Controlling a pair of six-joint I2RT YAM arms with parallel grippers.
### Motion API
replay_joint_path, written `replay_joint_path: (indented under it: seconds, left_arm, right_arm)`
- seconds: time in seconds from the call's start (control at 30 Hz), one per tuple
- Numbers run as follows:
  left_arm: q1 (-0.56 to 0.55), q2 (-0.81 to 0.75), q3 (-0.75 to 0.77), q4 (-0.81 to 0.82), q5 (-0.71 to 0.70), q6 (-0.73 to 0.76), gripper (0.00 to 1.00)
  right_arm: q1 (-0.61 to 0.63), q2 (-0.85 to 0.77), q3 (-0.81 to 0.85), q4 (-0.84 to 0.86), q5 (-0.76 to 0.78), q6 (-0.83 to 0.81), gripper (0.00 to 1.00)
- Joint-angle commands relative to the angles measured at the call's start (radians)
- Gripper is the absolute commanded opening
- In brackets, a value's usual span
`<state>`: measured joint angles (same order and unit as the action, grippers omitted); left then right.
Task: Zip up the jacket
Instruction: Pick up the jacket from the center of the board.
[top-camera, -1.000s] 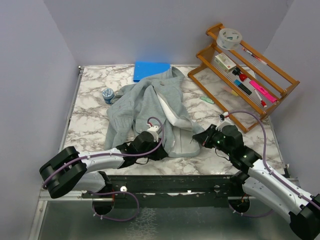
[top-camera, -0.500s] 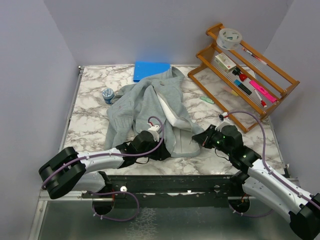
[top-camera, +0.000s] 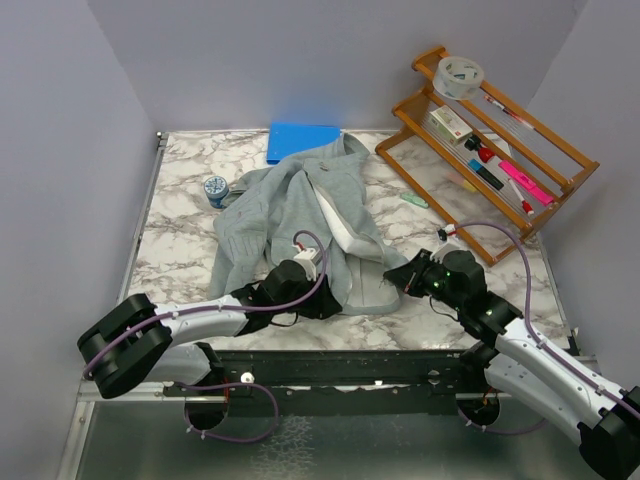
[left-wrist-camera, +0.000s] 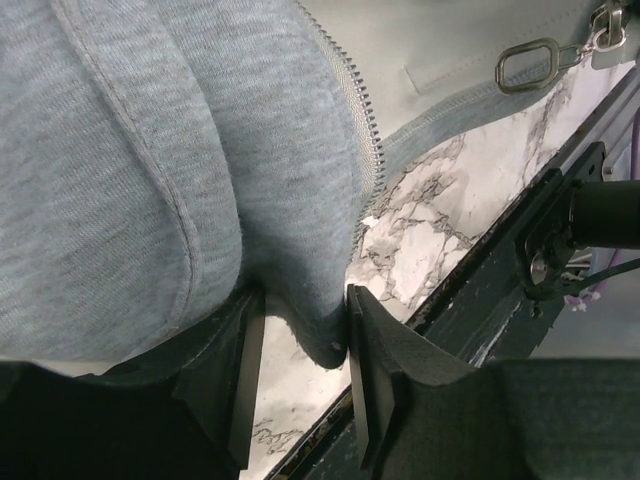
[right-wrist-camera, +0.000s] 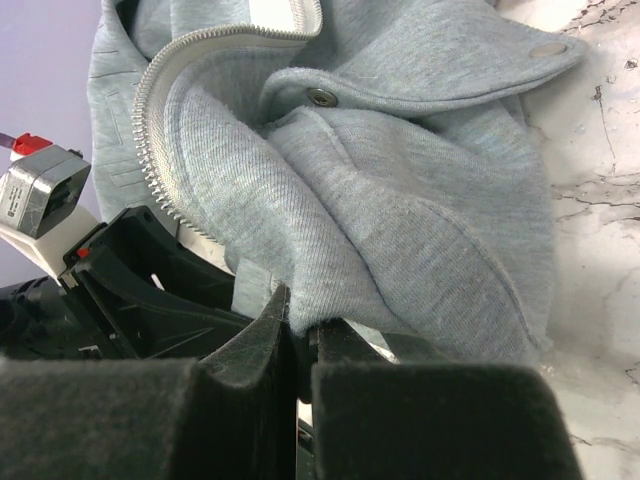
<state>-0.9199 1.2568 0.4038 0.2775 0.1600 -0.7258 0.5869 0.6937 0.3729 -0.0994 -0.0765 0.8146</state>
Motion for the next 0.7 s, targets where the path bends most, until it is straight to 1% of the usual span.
replay_joint_path:
  seconds: [0.0, 0.3, 0.53, 0.6, 0.67]
  left_arm:
    - [0.005, 0.010, 0.032, 0.029, -0.005, -0.015, 0.41]
    - [0.006, 0.081, 0.070, 0.021, 0.038, 0.001, 0.43]
    - [0.005, 0.104, 0.101, -0.032, 0.015, 0.024, 0.41]
    - [0.006, 0.110, 0.111, -0.049, 0.011, 0.033, 0.41]
    - [0.005, 0.118, 0.122, -0.067, 0.006, 0.042, 0.44]
  right_arm:
    - [-0.002, 0.002, -0.014, 0.018, -0.018, 0.000, 0.00]
    - [-0.003, -0.005, -0.020, 0.011, -0.020, 0.000, 0.00]
    - [-0.002, -0.010, -0.021, 0.006, -0.019, 0.000, 0.00]
    - [-0.003, -0.010, -0.022, 0.007, -0.019, 0.001, 0.00]
    - [-0.003, -0.011, -0.023, 0.006, -0.020, 0.001, 0.00]
